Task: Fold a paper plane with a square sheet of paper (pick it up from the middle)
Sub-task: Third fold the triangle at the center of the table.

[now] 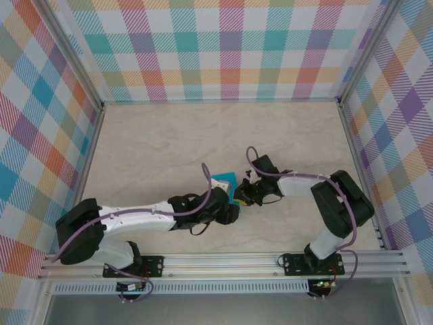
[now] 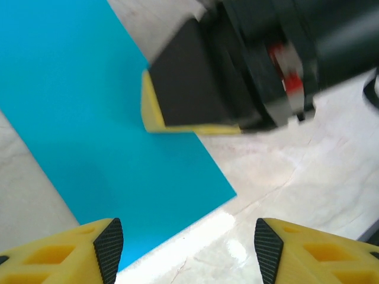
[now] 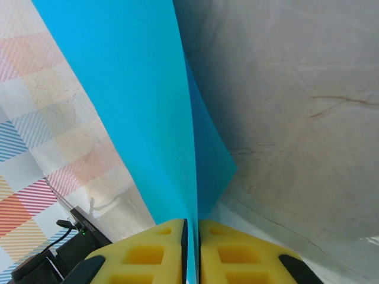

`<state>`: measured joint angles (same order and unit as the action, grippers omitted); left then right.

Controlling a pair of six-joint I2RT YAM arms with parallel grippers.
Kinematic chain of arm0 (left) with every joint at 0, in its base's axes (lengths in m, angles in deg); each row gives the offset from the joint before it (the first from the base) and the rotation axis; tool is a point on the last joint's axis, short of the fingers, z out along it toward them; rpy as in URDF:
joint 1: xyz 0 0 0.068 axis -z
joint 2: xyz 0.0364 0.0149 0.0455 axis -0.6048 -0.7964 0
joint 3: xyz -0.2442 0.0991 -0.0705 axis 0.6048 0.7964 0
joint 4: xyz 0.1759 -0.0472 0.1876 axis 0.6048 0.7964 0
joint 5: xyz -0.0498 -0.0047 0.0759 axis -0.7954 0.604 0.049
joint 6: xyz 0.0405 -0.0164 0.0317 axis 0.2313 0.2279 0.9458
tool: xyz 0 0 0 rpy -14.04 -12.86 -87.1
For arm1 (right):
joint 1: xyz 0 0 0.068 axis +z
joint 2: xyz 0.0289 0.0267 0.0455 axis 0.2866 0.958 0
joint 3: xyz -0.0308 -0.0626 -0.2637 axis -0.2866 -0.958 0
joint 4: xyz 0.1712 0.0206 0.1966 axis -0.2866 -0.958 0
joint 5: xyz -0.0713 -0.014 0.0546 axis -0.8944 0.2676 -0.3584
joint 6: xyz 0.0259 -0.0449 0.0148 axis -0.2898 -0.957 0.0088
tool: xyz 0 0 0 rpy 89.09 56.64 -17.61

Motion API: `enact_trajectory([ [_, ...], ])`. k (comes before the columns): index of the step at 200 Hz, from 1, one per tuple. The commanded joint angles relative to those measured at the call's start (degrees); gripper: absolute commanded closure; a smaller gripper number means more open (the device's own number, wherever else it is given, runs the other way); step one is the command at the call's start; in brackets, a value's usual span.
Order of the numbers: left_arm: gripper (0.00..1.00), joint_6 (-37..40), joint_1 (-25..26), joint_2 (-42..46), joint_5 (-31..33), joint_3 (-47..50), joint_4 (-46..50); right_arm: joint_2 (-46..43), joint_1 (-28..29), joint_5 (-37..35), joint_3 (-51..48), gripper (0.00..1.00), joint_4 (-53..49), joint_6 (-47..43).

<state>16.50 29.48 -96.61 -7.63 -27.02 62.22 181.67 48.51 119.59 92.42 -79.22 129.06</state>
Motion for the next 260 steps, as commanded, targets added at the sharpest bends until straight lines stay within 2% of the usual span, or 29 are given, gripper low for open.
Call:
enact_trajectory([
  [1,0.37,4.4,4.1,-4.8,9.6,-4.9,4.5,0.4,-0.3,1.7,2.0,0.86,-1.5,0.1],
  [44,0.36,8.2,9.0,-15.3,17.7,-14.6,11.6,0.7,-0.5,2.2,2.0,0.85,-1.8,0.1],
  [92,0.40,8.0,10.2,-20.5,24.4,-18.9,17.2,0.7,-0.5,1.9,1.5,0.85,-2.0,-0.1],
  [110,0.45,7.7,10.2,-20.2,25.2,-18.3,17.1,0.8,-0.6,1.9,1.5,0.85,-2.1,0.0],
  [135,0.60,6.0,10.2,-20.2,27.4,-17.8,18.7,0.9,-0.6,1.7,1.7,0.84,-2.3,-0.2],
  [161,0.71,5.8,10.2,-19.1,26.8,-16.6,17.8,0.9,-0.6,1.5,2.0,0.84,-2.7,-0.4],
  [171,0.72,5.7,10.2,-18.6,26.8,-16.1,17.3,0.9,-0.7,1.3,2.0,0.84,-2.8,-0.5],
  [216,0.96,7.1,9.5,-17.1,23.9,-14.8,15.4,0.6,-0.7,0.5,2.0,0.82,-3.6,-0.8],
  [236,0.99,7.4,8.2,-15.5,21.1,-13.1,13.3,0.1,-0.7,-0.6,2.7,0.80,-5.6,-1.6],
  [260,1.00,8.0,5.4,-12.4,13.4,-10.0,9.0,-1.8,-0.8,-3.6,3.6,0.73,-9.3,-3.4],
])
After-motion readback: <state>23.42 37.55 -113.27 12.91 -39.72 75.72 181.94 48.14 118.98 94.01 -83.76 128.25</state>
